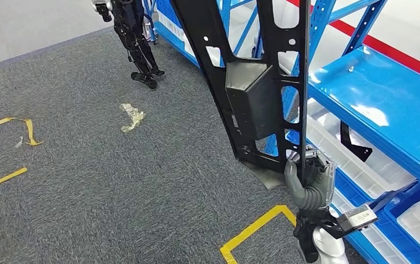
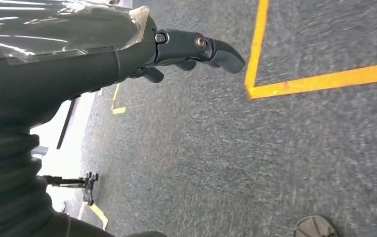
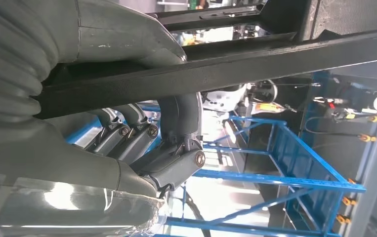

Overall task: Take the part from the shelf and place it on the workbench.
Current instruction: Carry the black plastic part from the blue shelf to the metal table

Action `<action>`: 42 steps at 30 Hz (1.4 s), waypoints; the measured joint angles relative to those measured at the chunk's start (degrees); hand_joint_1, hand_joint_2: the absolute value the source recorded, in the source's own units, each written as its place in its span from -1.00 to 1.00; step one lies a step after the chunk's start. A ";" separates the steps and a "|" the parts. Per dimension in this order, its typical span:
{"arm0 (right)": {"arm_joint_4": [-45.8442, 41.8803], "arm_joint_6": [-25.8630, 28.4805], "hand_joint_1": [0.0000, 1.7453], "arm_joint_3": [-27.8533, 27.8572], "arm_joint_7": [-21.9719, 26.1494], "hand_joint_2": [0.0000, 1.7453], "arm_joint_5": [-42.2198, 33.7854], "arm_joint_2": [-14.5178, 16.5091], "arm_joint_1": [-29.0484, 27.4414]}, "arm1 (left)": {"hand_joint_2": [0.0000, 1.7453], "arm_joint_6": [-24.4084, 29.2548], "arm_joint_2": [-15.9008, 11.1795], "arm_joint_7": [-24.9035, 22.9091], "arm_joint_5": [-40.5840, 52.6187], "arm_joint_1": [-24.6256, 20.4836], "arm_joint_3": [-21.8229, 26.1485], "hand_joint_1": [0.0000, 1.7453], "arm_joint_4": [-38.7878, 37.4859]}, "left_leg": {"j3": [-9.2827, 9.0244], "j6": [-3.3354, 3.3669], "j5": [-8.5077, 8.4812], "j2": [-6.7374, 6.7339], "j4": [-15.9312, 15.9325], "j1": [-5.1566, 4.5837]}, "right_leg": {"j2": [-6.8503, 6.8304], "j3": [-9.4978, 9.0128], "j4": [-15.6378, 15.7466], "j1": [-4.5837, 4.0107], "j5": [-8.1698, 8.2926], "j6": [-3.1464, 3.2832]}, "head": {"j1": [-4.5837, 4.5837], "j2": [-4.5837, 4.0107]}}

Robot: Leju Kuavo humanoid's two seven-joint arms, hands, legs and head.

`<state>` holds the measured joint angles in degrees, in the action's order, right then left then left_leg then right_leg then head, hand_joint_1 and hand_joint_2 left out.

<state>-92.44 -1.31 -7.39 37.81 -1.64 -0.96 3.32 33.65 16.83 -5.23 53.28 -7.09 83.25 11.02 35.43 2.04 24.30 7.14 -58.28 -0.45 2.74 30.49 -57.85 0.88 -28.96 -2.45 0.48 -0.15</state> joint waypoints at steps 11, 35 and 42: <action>0.70 0.12 1.00 -0.13 0.00 1.00 -0.01 0.05 0.61 | 1.00 1.04 0.00 -0.40 0.28 -0.05 -0.21 -1.00 0.00 | 2.71 -1.72 3.32 -9.15 -7.25 0.55 | -7.42 -0.15 0.28 -0.12 0.25 1.79 | 1.13 0.00; -15.67 0.71 1.00 7.27 0.00 1.00 3.08 2.24 -15.84 | 1.00 -12.95 -3.33 16.97 -11.27 -0.02 3.67 -1.00 0.20 | 2.34 -1.27 5.57 -4.80 -6.91 0.04 | -2.82 0.42 -0.20 0.23 0.60 2.15 | 0.42 0.00; -18.61 0.57 1.00 7.98 0.00 1.00 3.60 3.47 -18.22 | 1.00 -13.38 -4.26 18.29 -11.99 -0.19 4.92 -1.00 0.19 | 0.62 -2.21 4.80 -9.53 -6.24 1.00 | -7.68 0.41 -0.25 -0.08 0.30 2.29 | 0.57 0.00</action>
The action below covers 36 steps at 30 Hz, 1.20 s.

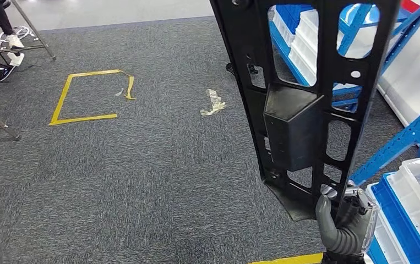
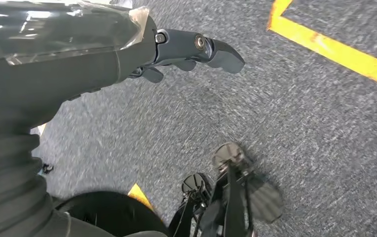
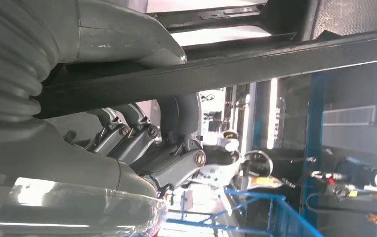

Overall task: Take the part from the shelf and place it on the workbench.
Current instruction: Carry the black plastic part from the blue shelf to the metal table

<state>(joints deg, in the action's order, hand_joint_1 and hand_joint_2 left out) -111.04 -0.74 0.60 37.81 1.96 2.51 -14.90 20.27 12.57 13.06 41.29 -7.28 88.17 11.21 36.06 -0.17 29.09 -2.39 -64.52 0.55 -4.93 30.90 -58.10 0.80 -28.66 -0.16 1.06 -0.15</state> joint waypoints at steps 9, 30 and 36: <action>-2.71 -0.07 1.00 0.73 0.00 1.00 0.69 1.11 -1.27 | 1.00 -0.30 -0.39 0.73 -0.14 -0.64 0.13 -1.00 0.01 | -3.43 2.77 -2.46 2.51 7.00 -0.33 | 3.18 3.16 -8.52 -0.15 -4.79 -1.39 | -0.52 0.01; -2.96 -2.83 1.00 2.16 0.00 1.00 1.17 2.37 -3.13 | 1.00 -4.86 -0.68 1.50 -0.29 0.48 0.13 -1.00 -0.04 | 1.35 -0.43 -0.17 0.62 -1.46 0.41 | 0.45 -0.90 0.88 0.33 0.17 -0.14 | -0.07 0.00; -3.43 -3.23 1.00 2.68 0.00 1.00 1.31 2.96 -3.59 | 1.00 -5.46 -0.96 2.35 -0.04 0.61 0.06 -1.00 -0.06 | -2.75 1.28 -2.70 0.09 6.72 -0.36 | -1.54 -1.86 0.68 -0.25 -0.86 -2.03 | -0.47 0.01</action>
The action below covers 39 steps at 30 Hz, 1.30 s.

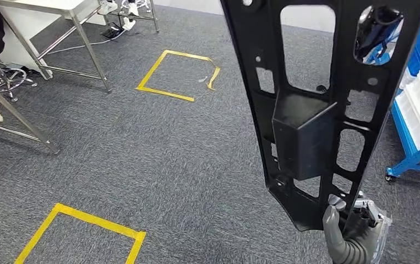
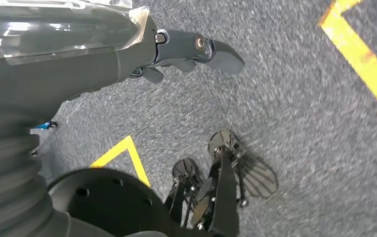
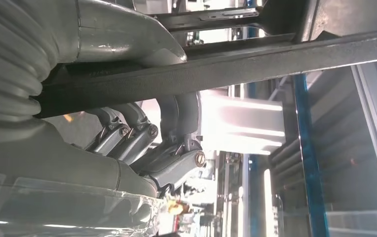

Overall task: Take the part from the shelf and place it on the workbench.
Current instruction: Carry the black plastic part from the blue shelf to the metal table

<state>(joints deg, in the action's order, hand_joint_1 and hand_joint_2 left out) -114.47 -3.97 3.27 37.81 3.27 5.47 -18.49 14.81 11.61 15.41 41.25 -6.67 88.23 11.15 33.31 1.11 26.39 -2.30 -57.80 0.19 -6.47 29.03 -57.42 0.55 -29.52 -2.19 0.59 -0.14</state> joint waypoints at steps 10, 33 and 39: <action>-0.17 -0.31 1.00 0.25 0.00 1.00 0.25 0.20 -0.69 | 1.00 -0.08 -0.20 0.57 -0.08 0.30 -0.04 -1.00 0.02 | -0.16 0.93 -0.62 7.66 0.13 0.30 | 8.29 3.27 -5.29 0.83 -1.18 -1.49 | -0.49 -0.01; 6.11 -1.85 1.00 -3.42 -0.13 1.00 -1.33 0.40 9.56 | 1.00 5.63 0.93 -0.36 -0.44 0.70 0.04 -1.00 -0.34 | 0.29 1.20 -0.79 0.98 0.25 0.14 | 2.97 2.21 -4.85 -0.01 -2.64 -0.06 | -0.24 0.00; 8.16 -1.73 1.00 -3.24 -0.15 1.00 -2.48 -0.66 10.85 | 1.00 5.21 1.43 -0.26 0.05 0.65 -0.02 -1.00 -0.64 | 0.39 1.42 -1.00 6.39 0.11 0.23 | 6.62 7.04 -12.49 0.36 -3.65 -1.08 | -0.47 0.00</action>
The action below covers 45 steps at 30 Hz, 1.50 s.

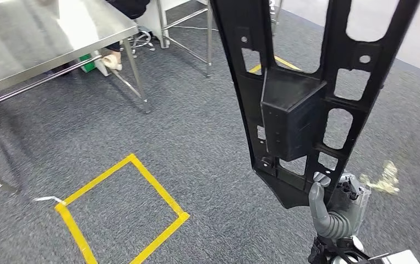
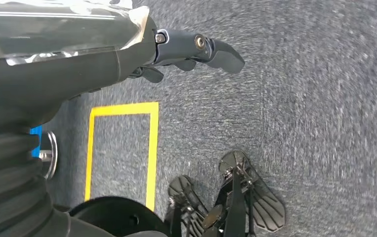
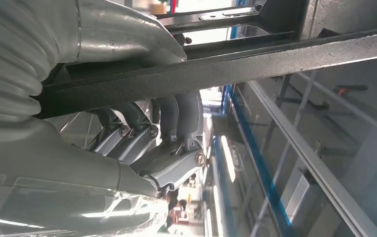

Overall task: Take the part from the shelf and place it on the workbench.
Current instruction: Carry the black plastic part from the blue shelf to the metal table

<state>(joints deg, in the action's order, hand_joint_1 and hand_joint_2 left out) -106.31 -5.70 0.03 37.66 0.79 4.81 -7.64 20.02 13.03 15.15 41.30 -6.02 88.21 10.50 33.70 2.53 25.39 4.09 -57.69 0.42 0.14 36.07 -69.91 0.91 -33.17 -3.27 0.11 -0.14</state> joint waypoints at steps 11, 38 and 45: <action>0.81 1.64 1.00 0.01 0.09 1.00 -0.71 -0.75 -0.71 | 1.00 -0.21 -0.10 0.00 0.80 0.66 -0.14 -1.00 -0.17 | 6.20 -2.89 5.72 -2.97 -11.19 -0.15 | -0.80 -4.81 11.60 0.47 5.01 2.56 | 0.90 0.00; 1.25 2.64 1.00 -0.89 0.09 1.00 -1.33 -2.56 -0.08 | 1.00 0.16 -0.10 0.78 1.10 0.75 -0.16 -1.00 -0.49 | 1.31 -2.64 0.14 2.68 -1.03 0.32 | 1.59 -5.19 11.44 1.08 4.62 1.01 | 0.46 0.00; 1.20 3.20 1.00 -0.97 0.11 1.00 -1.33 -2.54 -0.83 | 1.00 0.43 -0.20 0.85 1.34 0.55 -0.20 -1.00 -0.49 | 8.70 -3.33 5.86 -4.03 -15.93 0.25 | -3.82 -5.53 11.52 0.62 4.18 2.48 | 1.24 0.00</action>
<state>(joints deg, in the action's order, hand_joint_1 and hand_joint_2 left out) -105.11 -2.50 -0.94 37.77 -0.55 2.27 -8.47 20.45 12.83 16.00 42.64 -5.47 88.02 10.01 42.40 -0.80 31.25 0.07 -73.62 0.67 -3.67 30.54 -58.38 1.53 -28.99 -0.79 1.35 -0.14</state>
